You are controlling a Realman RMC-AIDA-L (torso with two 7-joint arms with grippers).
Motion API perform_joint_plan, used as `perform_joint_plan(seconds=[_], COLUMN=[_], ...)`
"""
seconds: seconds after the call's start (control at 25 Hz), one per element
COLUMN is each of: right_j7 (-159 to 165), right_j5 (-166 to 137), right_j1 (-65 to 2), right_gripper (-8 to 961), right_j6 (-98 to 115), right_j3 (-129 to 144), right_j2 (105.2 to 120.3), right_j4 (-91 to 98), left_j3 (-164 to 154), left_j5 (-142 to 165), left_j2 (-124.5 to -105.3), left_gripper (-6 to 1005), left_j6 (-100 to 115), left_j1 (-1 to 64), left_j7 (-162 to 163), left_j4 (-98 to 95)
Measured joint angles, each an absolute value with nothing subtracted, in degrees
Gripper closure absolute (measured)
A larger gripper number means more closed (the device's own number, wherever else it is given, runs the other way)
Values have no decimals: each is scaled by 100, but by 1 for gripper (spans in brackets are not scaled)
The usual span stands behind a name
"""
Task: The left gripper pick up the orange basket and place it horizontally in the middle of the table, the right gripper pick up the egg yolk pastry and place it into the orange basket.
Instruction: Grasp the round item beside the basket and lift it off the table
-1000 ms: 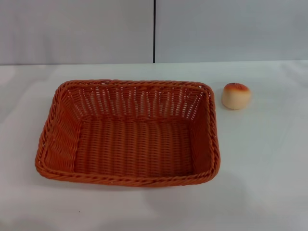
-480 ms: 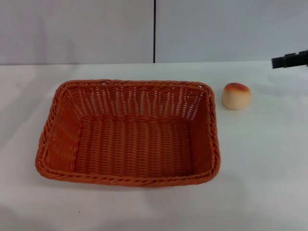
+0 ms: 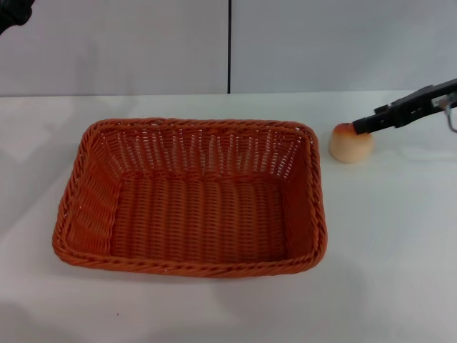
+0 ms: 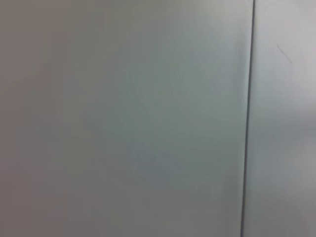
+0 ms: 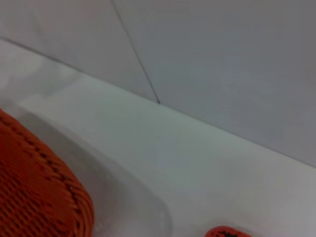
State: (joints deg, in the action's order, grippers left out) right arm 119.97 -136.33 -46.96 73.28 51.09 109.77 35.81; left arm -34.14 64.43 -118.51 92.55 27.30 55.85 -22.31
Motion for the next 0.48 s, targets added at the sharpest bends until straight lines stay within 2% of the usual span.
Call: perform_joint_plan(seconds=[0.48], right_j7=[12043], right_j5=[-14179], right_j1=[-4938], right_gripper=[342], right_j6=[6781], right_j3=[5516], right_j2=[11360], right_j4=[3402], left_j3=[-3508], left_j5=[6442], left_j2=[-11862], left_gripper=[384], left_j6=[9299], left_j1=[2778], left_j7=[5582], left_j4=[-2102])
